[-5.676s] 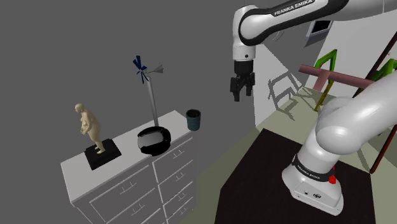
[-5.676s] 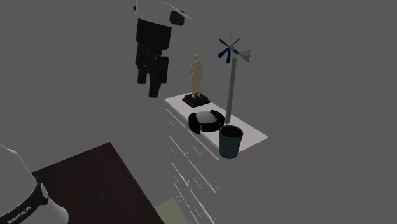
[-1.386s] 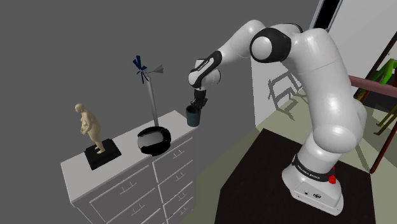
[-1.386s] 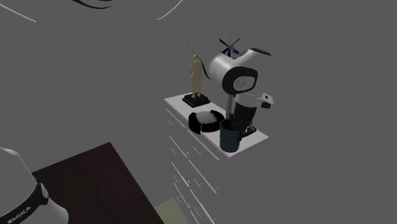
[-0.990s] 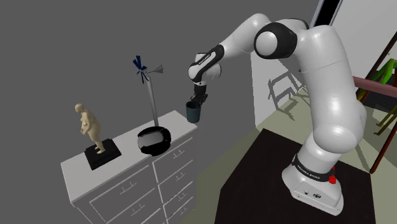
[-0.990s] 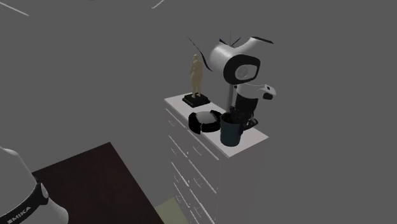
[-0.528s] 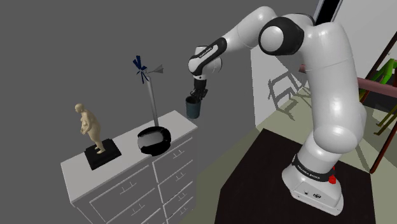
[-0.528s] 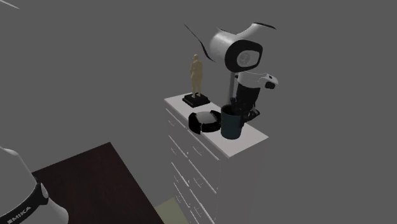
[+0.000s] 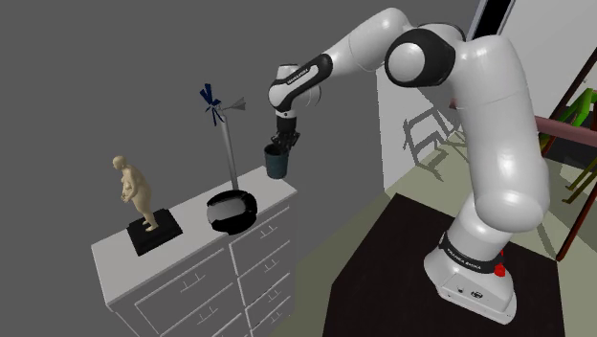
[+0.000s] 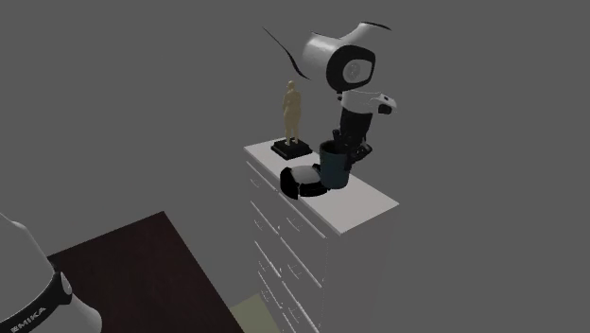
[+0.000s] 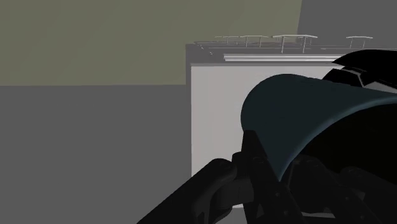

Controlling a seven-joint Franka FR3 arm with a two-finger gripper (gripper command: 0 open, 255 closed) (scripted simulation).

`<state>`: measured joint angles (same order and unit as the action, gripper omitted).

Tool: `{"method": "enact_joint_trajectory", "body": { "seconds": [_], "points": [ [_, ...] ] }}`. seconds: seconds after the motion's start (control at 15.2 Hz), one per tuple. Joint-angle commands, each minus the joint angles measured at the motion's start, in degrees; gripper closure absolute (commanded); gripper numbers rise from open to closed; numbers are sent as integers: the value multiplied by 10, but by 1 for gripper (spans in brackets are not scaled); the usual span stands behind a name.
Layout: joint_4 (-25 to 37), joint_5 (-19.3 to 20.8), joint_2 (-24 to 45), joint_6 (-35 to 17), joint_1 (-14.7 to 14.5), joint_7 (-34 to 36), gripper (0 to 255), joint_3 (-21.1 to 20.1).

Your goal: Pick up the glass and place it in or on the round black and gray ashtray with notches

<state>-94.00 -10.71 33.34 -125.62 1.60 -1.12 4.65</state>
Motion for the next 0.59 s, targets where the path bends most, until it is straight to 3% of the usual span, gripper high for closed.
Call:
{"method": "enact_joint_trajectory", "body": {
  "seconds": [0.0, 0.53],
  "points": [
    [17, 3, 8, 6, -18, 25, 255, -4],
    [146, 14, 76, 57, -81, 117, 255, -19]
  ]
}}
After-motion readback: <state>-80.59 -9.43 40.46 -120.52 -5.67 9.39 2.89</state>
